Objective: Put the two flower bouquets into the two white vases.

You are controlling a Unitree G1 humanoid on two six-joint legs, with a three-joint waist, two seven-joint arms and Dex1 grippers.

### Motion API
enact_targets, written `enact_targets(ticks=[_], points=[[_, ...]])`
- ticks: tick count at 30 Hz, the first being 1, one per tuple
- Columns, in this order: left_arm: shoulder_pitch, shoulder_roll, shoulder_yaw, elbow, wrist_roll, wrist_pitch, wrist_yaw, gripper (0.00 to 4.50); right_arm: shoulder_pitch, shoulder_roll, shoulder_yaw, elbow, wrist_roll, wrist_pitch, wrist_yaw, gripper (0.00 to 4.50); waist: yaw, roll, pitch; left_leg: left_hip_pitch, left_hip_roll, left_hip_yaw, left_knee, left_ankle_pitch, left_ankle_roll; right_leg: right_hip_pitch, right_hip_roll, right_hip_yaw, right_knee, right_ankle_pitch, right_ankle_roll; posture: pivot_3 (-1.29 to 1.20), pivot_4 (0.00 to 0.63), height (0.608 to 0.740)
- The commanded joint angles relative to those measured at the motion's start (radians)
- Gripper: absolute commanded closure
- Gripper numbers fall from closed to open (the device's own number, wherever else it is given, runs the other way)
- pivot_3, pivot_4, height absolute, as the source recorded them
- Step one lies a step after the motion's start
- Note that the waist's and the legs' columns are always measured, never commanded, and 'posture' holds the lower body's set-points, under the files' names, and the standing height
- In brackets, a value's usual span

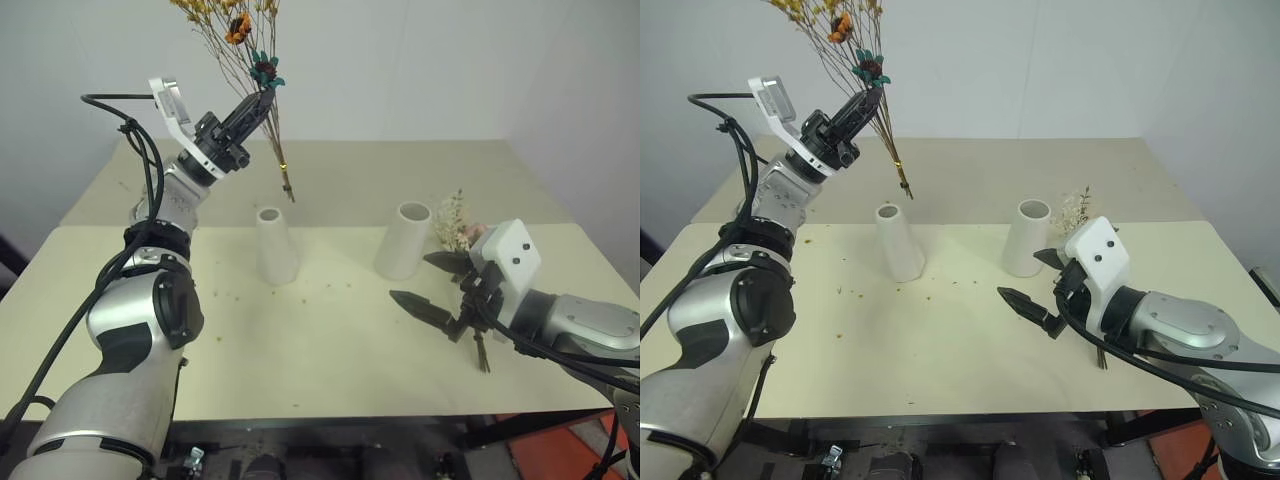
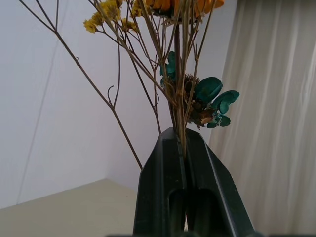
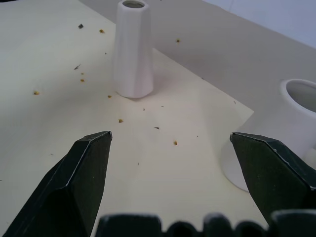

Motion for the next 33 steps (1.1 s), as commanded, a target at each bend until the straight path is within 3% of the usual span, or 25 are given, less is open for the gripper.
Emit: enact_targets(ticks=[1,24,33], points=[[-0.011,0.041,-0.013,-0.061,0.004,0.001,-0.057,4.49,-0.021,-0.010,-0.010,-0.014,0.007,-0.019,-0.002,0.00,0.001,0.000,0.000,0.000,0.000,0.000,0.000,0.000,0.000,0.000,0.000,0.000,0.000,0.000,0.000,0.00,0.150,0.740],[0.104,0.013,-0.078,-0.108,0.024,-0.011,-0.056,4.49,-0.040,-0.012,0.021,0.020,-0.011,-0.031,0.018,0.00,0.003,0.000,0.000,0.000,0.000,0.000,0.000,0.000,0.000,0.000,0.000,0.000,0.000,0.000,-0.001,0.00,0.150,0.740],[0.168,0.037,-0.076,-0.100,0.024,-0.013,-0.136,4.49,-0.036,-0.009,0.022,0.017,-0.014,-0.033,0.014,0.00,0.003,0.000,0.000,0.001,0.000,0.000,0.000,0.000,0.000,0.000,0.000,0.000,0.001,0.000,-0.001,0.00,0.150,0.740]])
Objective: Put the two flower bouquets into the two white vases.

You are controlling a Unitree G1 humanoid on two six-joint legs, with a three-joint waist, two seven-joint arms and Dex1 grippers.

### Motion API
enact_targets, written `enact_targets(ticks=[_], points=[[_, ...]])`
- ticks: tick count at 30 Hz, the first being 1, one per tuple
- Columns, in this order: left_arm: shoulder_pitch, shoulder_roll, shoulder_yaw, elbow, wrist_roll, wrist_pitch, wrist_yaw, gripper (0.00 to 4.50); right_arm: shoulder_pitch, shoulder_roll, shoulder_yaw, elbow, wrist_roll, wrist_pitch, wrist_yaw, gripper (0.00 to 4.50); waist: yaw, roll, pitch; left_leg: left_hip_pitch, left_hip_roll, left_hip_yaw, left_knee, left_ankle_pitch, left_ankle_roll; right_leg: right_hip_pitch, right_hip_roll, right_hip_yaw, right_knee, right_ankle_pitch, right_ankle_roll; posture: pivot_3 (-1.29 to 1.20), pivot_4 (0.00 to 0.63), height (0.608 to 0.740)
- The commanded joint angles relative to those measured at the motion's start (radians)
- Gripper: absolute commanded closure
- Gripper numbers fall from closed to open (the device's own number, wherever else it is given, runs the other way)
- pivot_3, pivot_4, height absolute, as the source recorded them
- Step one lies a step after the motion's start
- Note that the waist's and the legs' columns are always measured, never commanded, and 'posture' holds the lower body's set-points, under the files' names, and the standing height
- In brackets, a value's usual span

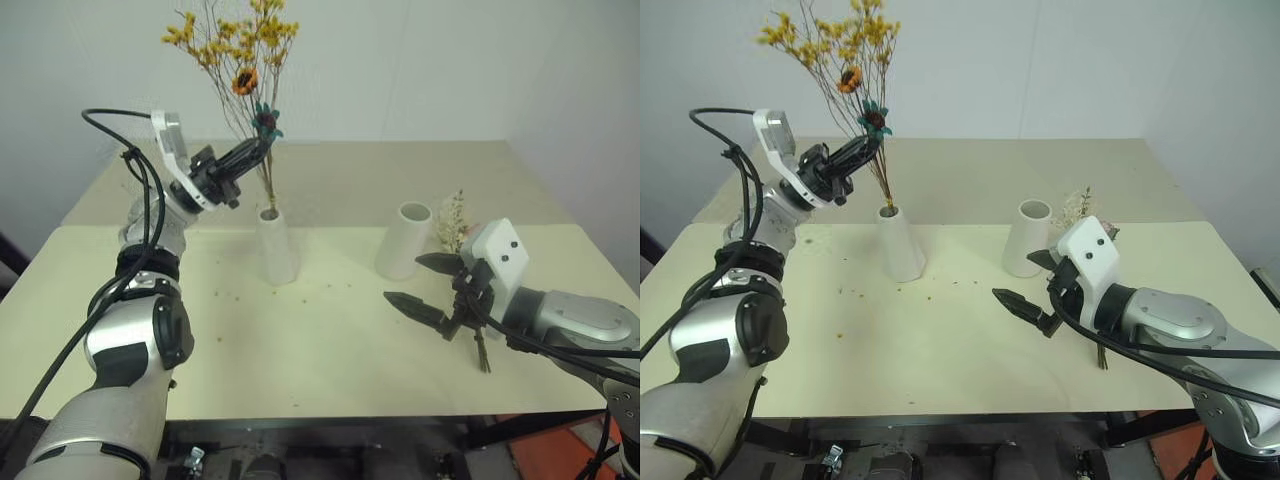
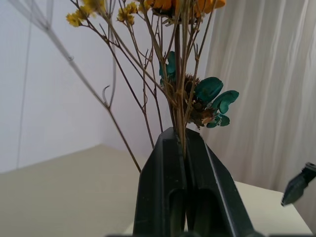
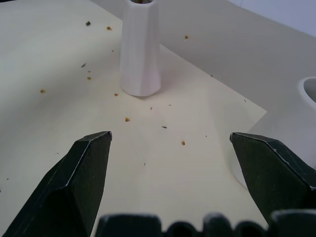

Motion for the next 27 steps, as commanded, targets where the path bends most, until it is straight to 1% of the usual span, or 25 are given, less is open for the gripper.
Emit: enact_targets(ticks=[1,8,9,16,24,27], points=[[0.007,0.025,0.000,-0.018,0.003,-0.018,-0.032,4.49,-0.005,-0.008,-0.025,-0.025,-0.003,-0.025,-0.004,0.00,0.000,0.000,0.000,0.000,0.000,0.000,0.000,0.000,0.000,0.000,0.000,0.000,0.000,0.000,0.000,0.00,0.150,0.740],[0.013,0.008,0.031,-0.009,-0.020,-0.049,-0.014,4.49,-0.008,-0.007,-0.022,-0.019,-0.006,-0.030,0.001,0.00,0.002,0.000,0.000,0.000,0.000,0.000,0.000,0.000,0.000,0.000,0.000,0.000,0.000,0.000,-0.001,0.00,0.150,0.740],[0.019,0.002,0.035,-0.013,-0.018,-0.084,0.003,4.49,-0.008,-0.008,-0.023,-0.019,-0.005,-0.030,0.002,0.00,0.002,0.000,0.000,0.000,0.000,0.000,0.000,0.000,0.000,0.000,0.000,0.000,0.000,0.000,-0.001,0.00,0.150,0.740],[0.034,-0.020,0.034,-0.004,-0.009,-0.115,0.018,4.49,0.001,-0.012,-0.032,-0.023,-0.009,-0.027,0.004,0.00,0.003,0.000,0.000,0.000,0.000,0.000,0.000,0.000,0.000,0.000,0.000,0.000,0.000,0.001,-0.001,0.00,0.150,0.740],[0.072,-0.013,0.023,-0.027,-0.013,-0.092,-0.041,4.49,0.012,-0.017,-0.039,-0.025,-0.009,-0.026,0.006,0.00,0.002,0.000,0.000,0.000,0.000,0.000,0.000,0.000,0.000,0.000,0.000,0.000,0.000,0.001,-0.001,0.00,0.150,0.740],[0.082,-0.007,0.018,-0.036,-0.009,-0.089,-0.057,3.87,0.013,-0.019,-0.038,-0.020,-0.011,-0.030,0.011,0.00,0.002,0.000,0.000,0.000,0.000,0.000,0.000,0.000,0.000,0.000,0.000,0.000,0.000,0.001,-0.001,0.00,0.150,0.740]])
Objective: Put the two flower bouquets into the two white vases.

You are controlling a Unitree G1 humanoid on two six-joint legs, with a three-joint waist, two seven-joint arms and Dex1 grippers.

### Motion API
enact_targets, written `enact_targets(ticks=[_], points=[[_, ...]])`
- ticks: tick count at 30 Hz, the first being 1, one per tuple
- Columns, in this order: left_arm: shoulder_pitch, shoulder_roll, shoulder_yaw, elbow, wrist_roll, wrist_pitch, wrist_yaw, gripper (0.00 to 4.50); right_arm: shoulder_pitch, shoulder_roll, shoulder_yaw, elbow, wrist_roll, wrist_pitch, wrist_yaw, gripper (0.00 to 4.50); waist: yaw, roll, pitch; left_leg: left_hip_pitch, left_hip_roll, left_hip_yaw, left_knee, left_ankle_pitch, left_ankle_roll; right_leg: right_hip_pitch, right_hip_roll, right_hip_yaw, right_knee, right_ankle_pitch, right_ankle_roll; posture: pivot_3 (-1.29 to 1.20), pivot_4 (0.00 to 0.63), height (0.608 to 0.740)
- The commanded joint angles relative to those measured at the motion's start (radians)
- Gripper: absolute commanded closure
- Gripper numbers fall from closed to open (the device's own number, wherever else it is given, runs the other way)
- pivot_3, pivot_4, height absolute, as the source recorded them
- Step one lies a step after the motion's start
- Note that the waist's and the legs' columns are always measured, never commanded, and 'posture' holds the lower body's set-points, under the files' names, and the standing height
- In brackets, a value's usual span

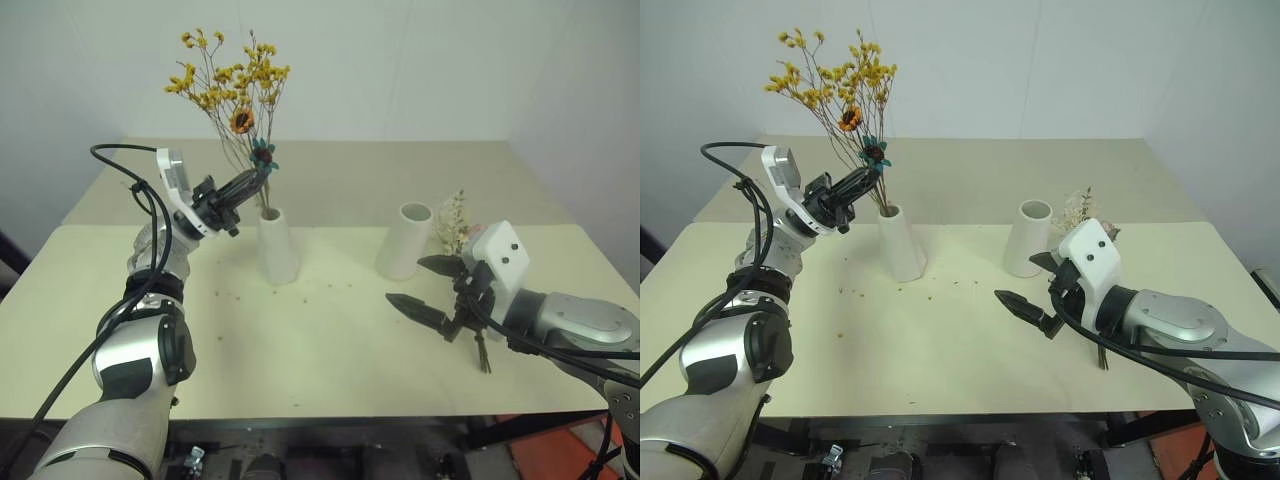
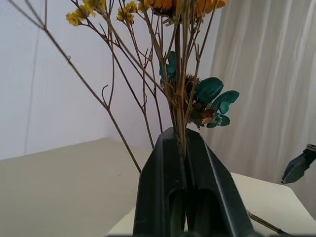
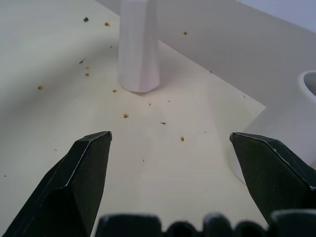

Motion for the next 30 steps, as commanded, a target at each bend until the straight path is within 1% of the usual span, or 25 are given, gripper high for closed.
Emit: enact_targets(ticks=[1,3,5,6,9,10,11,12,13,16,20,24,26,30], points=[[0.008,0.022,-0.010,-0.046,0.000,0.002,-0.032,3.58,-0.003,-0.014,-0.033,-0.020,-0.005,-0.030,0.005,0.00,0.000,0.000,0.000,0.000,0.000,0.000,0.000,0.000,0.000,0.000,0.000,0.000,0.000,0.000,0.000,0.00,0.150,0.740],[0.018,0.034,-0.024,-0.062,0.010,0.003,-0.052,2.91,-0.004,-0.015,-0.029,-0.017,-0.008,-0.032,0.009,0.00,-0.002,0.000,0.000,0.000,0.000,0.000,0.000,0.000,0.000,0.000,0.000,0.000,0.000,0.000,0.000,0.00,0.150,0.740],[0.024,0.043,-0.035,-0.074,0.014,0.010,-0.058,2.34,-0.004,-0.016,-0.026,-0.014,-0.010,-0.033,0.013,0.00,-0.002,0.000,0.000,0.000,0.000,0.000,0.000,0.000,0.000,0.000,0.000,0.000,0.000,0.000,0.000,0.00,0.150,0.740],[0.025,0.051,-0.038,-0.076,0.018,0.013,-0.050,1.96,-0.005,-0.016,-0.026,-0.014,-0.010,-0.033,0.013,0.00,-0.001,0.000,0.000,0.000,0.000,0.000,0.000,0.000,0.000,0.000,0.000,0.000,0.000,0.000,0.000,0.00,0.150,0.740],[0.031,0.088,-0.060,-0.079,0.053,0.015,-0.016,1.04,-0.007,-0.016,-0.022,-0.011,-0.013,-0.034,0.015,0.00,-0.002,0.000,0.000,0.000,0.000,0.000,0.000,0.000,0.000,0.000,0.000,0.000,0.000,0.000,0.000,0.00,0.150,0.740],[0.031,0.095,-0.063,-0.081,0.057,0.018,0.005,0.75,-0.007,-0.016,-0.021,-0.011,-0.014,-0.035,0.015,0.00,-0.002,0.000,0.000,0.000,0.000,0.000,0.000,0.000,0.000,0.000,0.000,0.000,0.000,0.000,0.000,0.00,0.150,0.740],[0.030,0.099,-0.063,-0.081,0.064,0.011,0.040,0.37,-0.007,-0.016,-0.021,-0.010,-0.014,-0.035,0.016,0.00,-0.001,0.000,0.000,0.000,0.000,0.000,0.000,0.000,0.000,0.000,0.000,0.000,0.000,0.000,0.000,0.00,0.150,0.740],[0.029,0.101,-0.061,-0.081,0.067,0.008,0.065,0.12,-0.007,-0.015,-0.021,-0.010,-0.016,-0.036,0.018,0.00,-0.001,0.000,0.000,0.000,0.000,0.000,0.000,0.000,0.000,0.000,0.000,0.000,0.000,0.000,0.000,0.00,0.150,0.740],[0.030,0.107,-0.058,-0.084,0.068,0.002,0.073,0.05,-0.008,-0.015,-0.020,-0.009,-0.017,-0.036,0.020,0.00,0.000,0.000,0.000,0.000,0.000,0.000,0.000,0.000,0.000,0.000,0.000,0.000,0.000,0.000,0.000,0.00,0.150,0.740],[0.038,0.135,-0.055,-0.110,0.058,0.032,0.061,0.05,-0.011,-0.016,-0.015,-0.007,-0.024,-0.035,0.026,0.00,0.000,0.000,0.000,0.000,0.000,0.000,0.000,0.000,0.000,0.000,0.000,0.000,0.000,0.000,0.001,0.00,0.150,0.740],[0.083,0.190,-0.138,-0.175,0.118,0.052,-0.006,0.05,-0.014,-0.012,-0.010,-0.003,-0.032,-0.034,0.031,0.00,-0.003,0.000,0.000,0.000,0.000,0.000,0.000,0.000,0.000,0.000,0.000,0.000,0.000,0.000,0.000,0.00,0.150,0.740],[0.085,0.239,-0.202,-0.221,0.171,0.098,0.012,0.05,-0.019,-0.011,-0.002,0.007,-0.041,-0.036,0.036,0.00,-0.001,0.000,0.000,0.001,0.000,0.000,0.000,0.000,0.000,0.000,0.000,0.000,0.001,0.000,0.000,0.00,0.150,0.740],[0.078,0.266,-0.231,-0.240,0.205,0.090,0.031,0.05,-0.023,-0.010,0.003,0.012,-0.046,-0.037,0.038,0.00,-0.001,0.000,0.000,0.000,0.000,0.000,0.000,0.000,0.000,0.000,0.000,0.000,0.000,-0.001,0.001,0.00,0.150,0.740],[0.074,0.331,-0.250,-0.286,0.232,0.091,0.038,0.05,-0.028,-0.007,0.006,0.013,-0.049,-0.034,0.039,0.00,-0.002,0.000,0.000,0.000,0.000,0.000,0.000,0.000,0.000,0.000,0.000,0.000,0.000,-0.001,0.001,0.00,0.150,0.740]])
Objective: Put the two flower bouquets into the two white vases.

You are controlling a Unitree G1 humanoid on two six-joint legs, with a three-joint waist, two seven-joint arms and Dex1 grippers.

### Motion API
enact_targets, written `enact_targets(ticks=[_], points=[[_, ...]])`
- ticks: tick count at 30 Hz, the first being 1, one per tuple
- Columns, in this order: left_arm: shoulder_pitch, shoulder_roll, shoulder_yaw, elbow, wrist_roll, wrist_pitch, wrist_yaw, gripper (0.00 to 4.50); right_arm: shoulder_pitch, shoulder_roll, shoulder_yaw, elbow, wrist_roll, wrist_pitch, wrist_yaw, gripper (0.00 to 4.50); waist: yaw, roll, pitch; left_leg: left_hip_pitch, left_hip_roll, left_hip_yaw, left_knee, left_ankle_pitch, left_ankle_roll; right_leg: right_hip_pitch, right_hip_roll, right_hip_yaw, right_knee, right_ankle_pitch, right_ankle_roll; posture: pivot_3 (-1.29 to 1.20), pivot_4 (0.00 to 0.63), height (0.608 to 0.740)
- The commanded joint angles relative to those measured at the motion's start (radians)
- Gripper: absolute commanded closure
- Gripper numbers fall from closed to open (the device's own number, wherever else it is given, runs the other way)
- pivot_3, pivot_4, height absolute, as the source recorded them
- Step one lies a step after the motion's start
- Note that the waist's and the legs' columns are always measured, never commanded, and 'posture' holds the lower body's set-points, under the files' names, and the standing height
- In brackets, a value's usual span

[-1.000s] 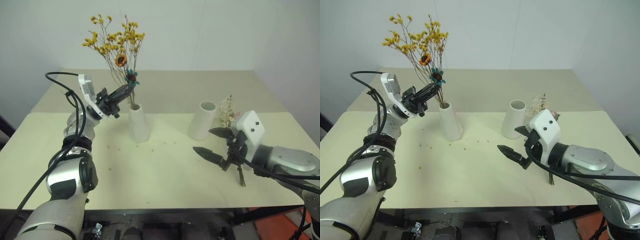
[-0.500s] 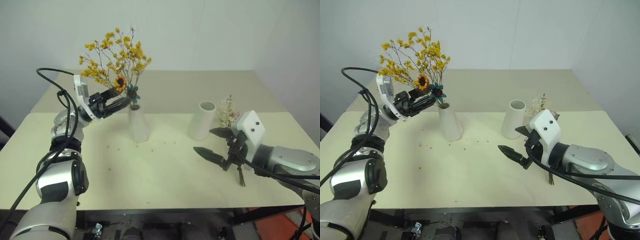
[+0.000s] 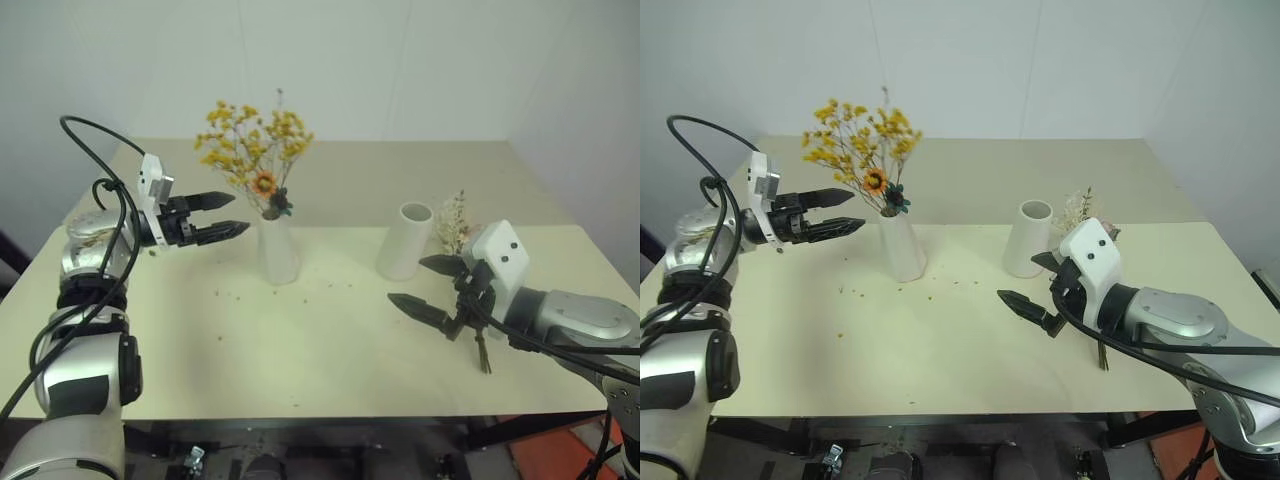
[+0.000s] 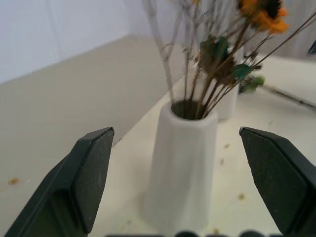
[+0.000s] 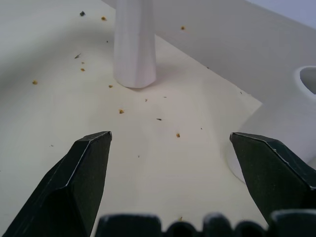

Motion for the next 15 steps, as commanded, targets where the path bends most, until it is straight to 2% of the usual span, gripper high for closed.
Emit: enact_targets(ticks=[1,5,7,9,12,13,15], points=[[-0.015,0.084,-0.015,-0.083,0.021,0.003,-0.008,0.05,-0.016,-0.004,-0.006,-0.015,-0.007,-0.031,0.005,0.00,-0.001,0.000,0.000,0.000,0.000,0.000,0.000,0.000,0.000,0.000,0.000,0.000,0.000,0.000,0.000,0.00,0.150,0.740],[0.074,0.184,-0.017,-0.156,0.030,-0.021,-0.047,0.05,-0.006,-0.006,-0.020,-0.021,-0.002,-0.025,0.004,0.00,-0.007,0.000,0.000,0.001,0.001,0.000,0.000,0.000,0.000,0.000,0.000,0.000,0.001,-0.001,0.000,0.00,0.150,0.740],[0.138,0.242,0.007,-0.226,-0.009,0.017,-0.106,0.05,0.005,-0.012,-0.035,-0.024,0.002,-0.020,0.005,0.00,-0.007,0.001,0.000,0.002,0.001,0.001,-0.001,0.000,0.000,0.000,0.000,0.001,0.001,-0.001,0.000,0.00,0.150,0.740],[0.222,0.310,0.024,-0.305,-0.089,0.052,-0.163,0.05,0.023,-0.024,-0.060,-0.025,0.007,-0.017,0.012,0.00,-0.003,0.001,0.000,0.001,0.001,0.001,-0.001,0.000,0.000,0.000,0.001,0.000,0.001,-0.001,0.000,0.00,0.150,0.740],[0.419,0.406,0.059,-0.523,-0.308,0.158,-0.177,0.05,0.069,-0.060,-0.123,-0.010,0.013,-0.010,0.040,0.00,-0.001,0.001,0.000,0.000,0.002,0.001,-0.001,0.000,0.000,-0.001,0.000,0.000,0.001,-0.001,0.000,0.00,0.150,0.740],[0.484,0.422,0.073,-0.603,-0.366,0.183,-0.177,0.05,0.086,-0.075,-0.147,0.003,0.014,-0.011,0.055,0.00,0.003,0.001,0.000,0.000,0.002,0.001,-0.001,0.000,0.000,-0.001,0.000,0.000,0.000,-0.001,0.000,0.00,0.150,0.740],[0.583,0.397,0.109,-0.785,-0.426,0.240,-0.174,0.05,0.122,-0.127,-0.179,0.050,-0.003,0.001,0.086,0.00,0.016,0.001,0.001,0.000,0.002,0.001,-0.001,0.000,0.000,0.000,-0.001,0.000,0.000,-0.001,0.000,0.00,0.150,0.740]])
